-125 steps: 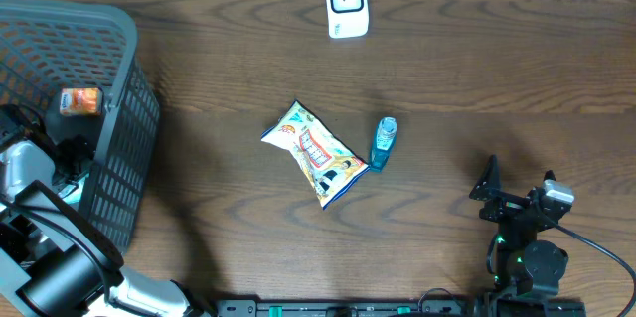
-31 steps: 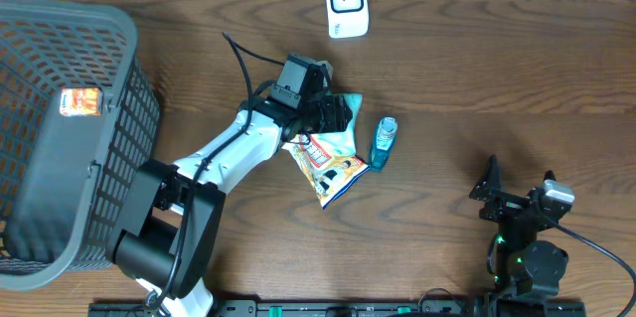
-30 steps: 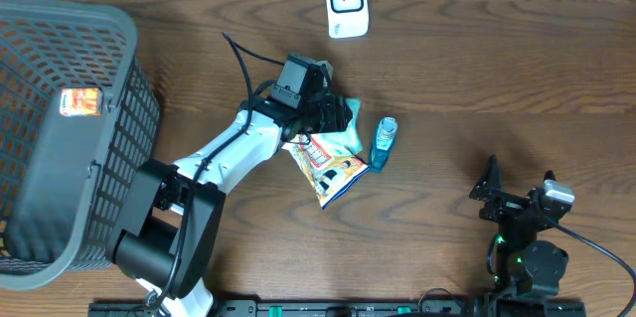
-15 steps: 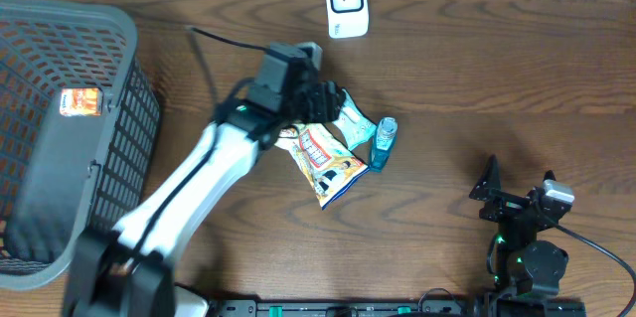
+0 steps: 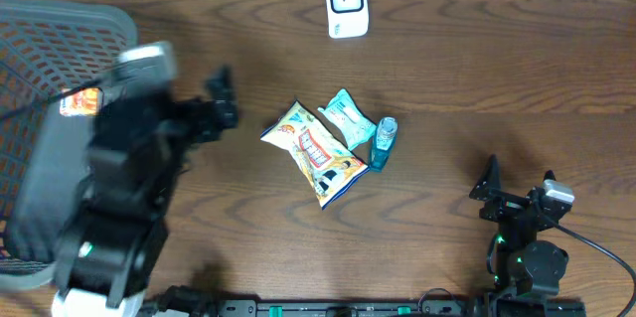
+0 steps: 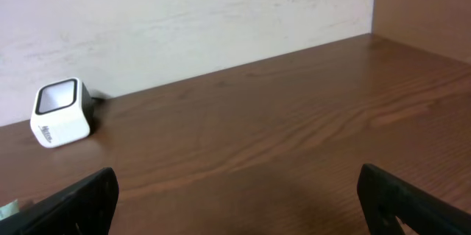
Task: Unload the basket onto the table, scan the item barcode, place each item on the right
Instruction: 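Release the wipes pack onto the table beside the bottle, then reach the left gripper into the basket toward the orange tissue pack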
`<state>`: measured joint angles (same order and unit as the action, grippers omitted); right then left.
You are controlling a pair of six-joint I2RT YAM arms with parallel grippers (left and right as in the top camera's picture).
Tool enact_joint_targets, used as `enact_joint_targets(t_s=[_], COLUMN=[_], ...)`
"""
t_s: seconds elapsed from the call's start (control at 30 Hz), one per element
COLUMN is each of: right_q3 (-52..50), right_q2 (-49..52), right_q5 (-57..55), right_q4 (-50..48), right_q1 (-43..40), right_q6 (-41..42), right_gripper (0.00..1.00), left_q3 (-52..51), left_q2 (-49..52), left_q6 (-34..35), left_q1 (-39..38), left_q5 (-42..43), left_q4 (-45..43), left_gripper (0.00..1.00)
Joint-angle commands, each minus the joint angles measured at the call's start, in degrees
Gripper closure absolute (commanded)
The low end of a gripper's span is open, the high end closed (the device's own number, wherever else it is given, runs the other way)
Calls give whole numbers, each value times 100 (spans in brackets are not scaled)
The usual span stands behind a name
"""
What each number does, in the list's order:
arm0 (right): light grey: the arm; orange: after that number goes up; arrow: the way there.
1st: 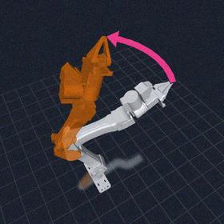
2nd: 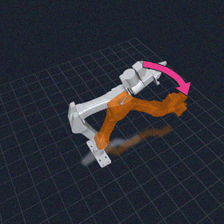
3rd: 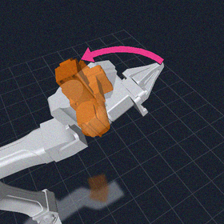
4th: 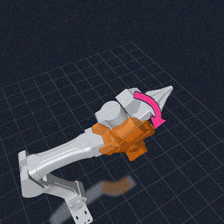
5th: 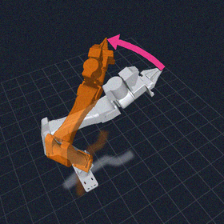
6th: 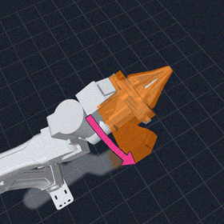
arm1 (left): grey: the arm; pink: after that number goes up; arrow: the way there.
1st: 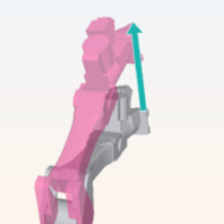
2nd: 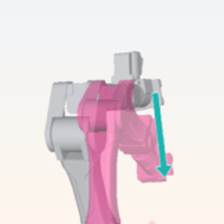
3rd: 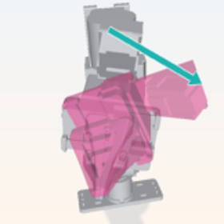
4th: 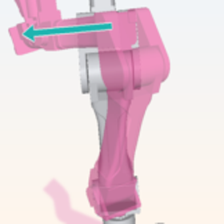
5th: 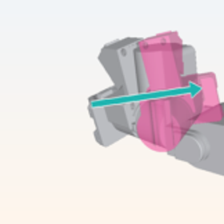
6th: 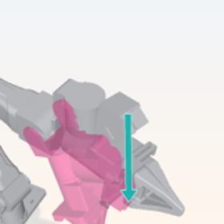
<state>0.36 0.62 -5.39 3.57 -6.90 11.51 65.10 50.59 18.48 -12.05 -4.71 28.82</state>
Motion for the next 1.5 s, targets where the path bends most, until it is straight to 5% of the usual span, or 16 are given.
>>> enact_joint_targets(t_s=[0.0,0.47,0.63,0.97,1.47], right_q3=[-4,-4,-4,-4,-4], right_q2=[-31,-31,-31,-31,-31], right_q5=[-9,-9,-9,-9,-9], right_q4=[17,15,15,17,15], right_q1=[-28,-28,-28,-28,-28], right_q6=[-42,-42,-42,-42,-42], right_gripper=[1,1,1,1,1], left_q3=[446,2100,2100,2098,2052], left_q2=[-166,1585,2343,3823,4666], left_q6=[-92,-22,-258,-2446,-2944], left_q1=[695,3390,3641,3775,3775], left_q5=[-520,-494,-501,-498,-474], left_q4=[219,1272,1237,1360,1078], left_gripper=[3,0,0,0,5])
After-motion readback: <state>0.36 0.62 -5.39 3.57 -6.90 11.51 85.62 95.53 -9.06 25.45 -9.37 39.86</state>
